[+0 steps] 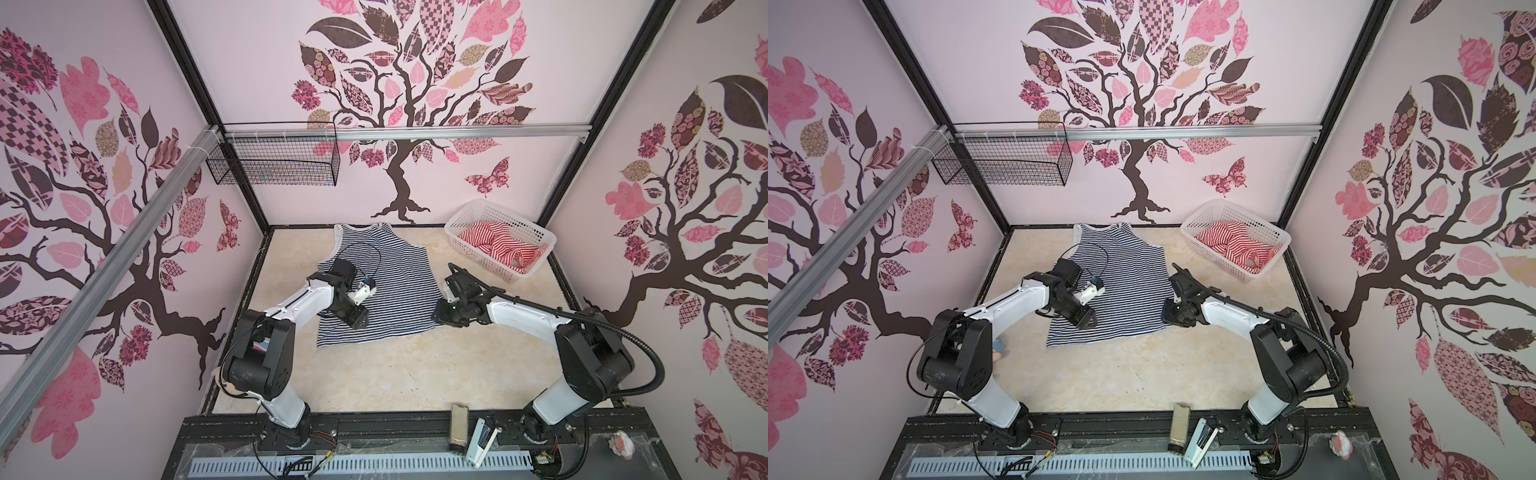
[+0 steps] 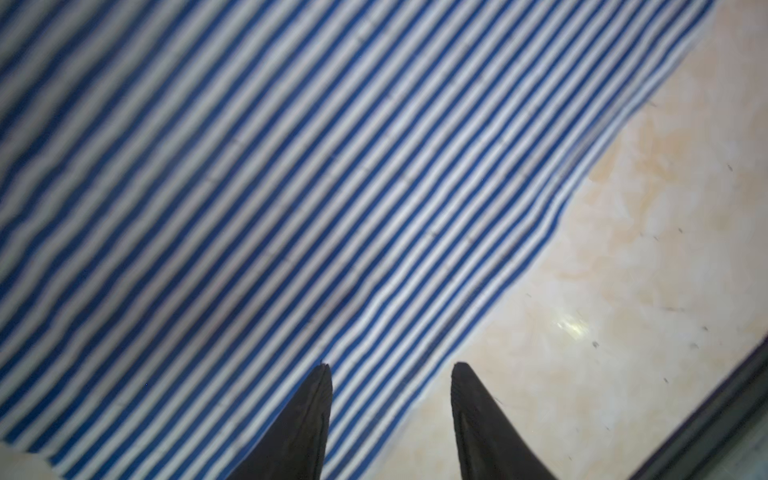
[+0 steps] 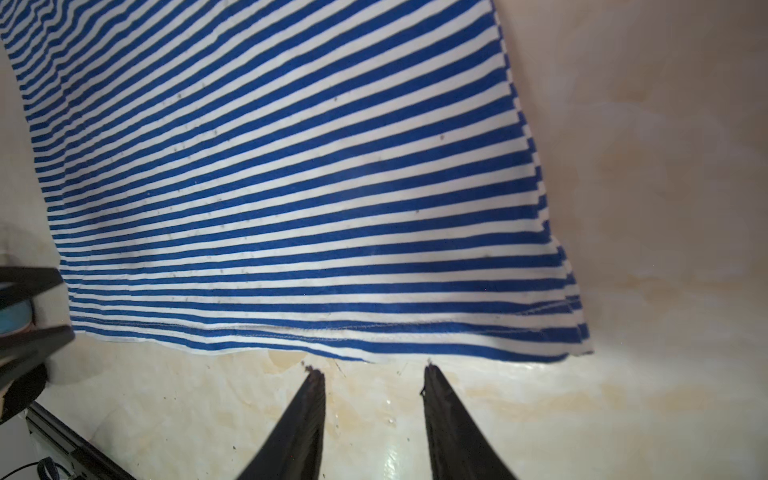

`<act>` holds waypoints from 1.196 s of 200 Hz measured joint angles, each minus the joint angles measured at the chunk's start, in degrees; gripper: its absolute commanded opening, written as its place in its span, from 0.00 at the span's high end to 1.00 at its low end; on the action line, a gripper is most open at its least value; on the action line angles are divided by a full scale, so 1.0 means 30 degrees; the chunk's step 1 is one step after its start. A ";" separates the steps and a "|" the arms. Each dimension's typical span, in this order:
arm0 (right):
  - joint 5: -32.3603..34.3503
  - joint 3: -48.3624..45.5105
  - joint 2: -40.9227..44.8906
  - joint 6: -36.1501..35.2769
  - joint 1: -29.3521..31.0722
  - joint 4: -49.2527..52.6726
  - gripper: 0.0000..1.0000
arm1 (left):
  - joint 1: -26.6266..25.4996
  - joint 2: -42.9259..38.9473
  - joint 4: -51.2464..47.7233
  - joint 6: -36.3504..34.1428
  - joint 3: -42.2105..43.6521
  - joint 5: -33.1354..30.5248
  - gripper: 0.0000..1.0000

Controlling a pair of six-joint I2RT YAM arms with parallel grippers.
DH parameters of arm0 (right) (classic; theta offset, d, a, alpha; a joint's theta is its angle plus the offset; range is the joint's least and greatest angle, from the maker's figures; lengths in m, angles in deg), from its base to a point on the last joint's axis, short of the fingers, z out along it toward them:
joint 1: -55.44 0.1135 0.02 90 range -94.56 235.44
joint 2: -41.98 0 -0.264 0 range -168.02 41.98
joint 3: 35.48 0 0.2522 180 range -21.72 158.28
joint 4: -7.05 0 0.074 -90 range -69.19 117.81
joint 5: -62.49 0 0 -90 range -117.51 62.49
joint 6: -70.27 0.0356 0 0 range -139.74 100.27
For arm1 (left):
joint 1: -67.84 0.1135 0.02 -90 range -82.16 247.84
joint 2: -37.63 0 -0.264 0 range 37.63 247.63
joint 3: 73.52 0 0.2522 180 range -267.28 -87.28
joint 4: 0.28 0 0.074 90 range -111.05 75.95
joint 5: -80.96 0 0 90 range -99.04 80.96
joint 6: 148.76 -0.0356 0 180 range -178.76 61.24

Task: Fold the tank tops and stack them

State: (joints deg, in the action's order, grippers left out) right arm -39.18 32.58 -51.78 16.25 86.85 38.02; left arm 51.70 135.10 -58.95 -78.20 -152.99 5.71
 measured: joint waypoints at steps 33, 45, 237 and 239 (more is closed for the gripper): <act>-0.0168 0.0729 -0.1734 0.0525 0.0437 -0.0546 0.58 | 0.1049 0.3118 0.0896 0.0488 -0.3082 -0.1428 0.50; -0.0153 0.1086 -0.2200 0.0597 0.0568 -0.0663 0.58 | 0.1093 0.4102 0.1035 0.0576 -0.3905 -0.1865 0.50; 0.4248 1.1417 -0.8604 -0.2812 -0.4160 0.4699 0.57 | -0.6441 0.0699 -0.1858 0.0255 0.1537 -0.0342 0.50; 0.4350 1.1409 -0.8510 -0.2812 -0.4029 0.4743 0.57 | -0.6317 0.0670 -0.1887 0.0284 0.1494 -0.0364 0.50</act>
State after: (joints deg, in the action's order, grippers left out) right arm -26.13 66.81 -77.31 7.82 74.77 52.25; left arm 32.75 137.11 -64.61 -77.35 -148.51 4.61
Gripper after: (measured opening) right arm 0.426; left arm 0.491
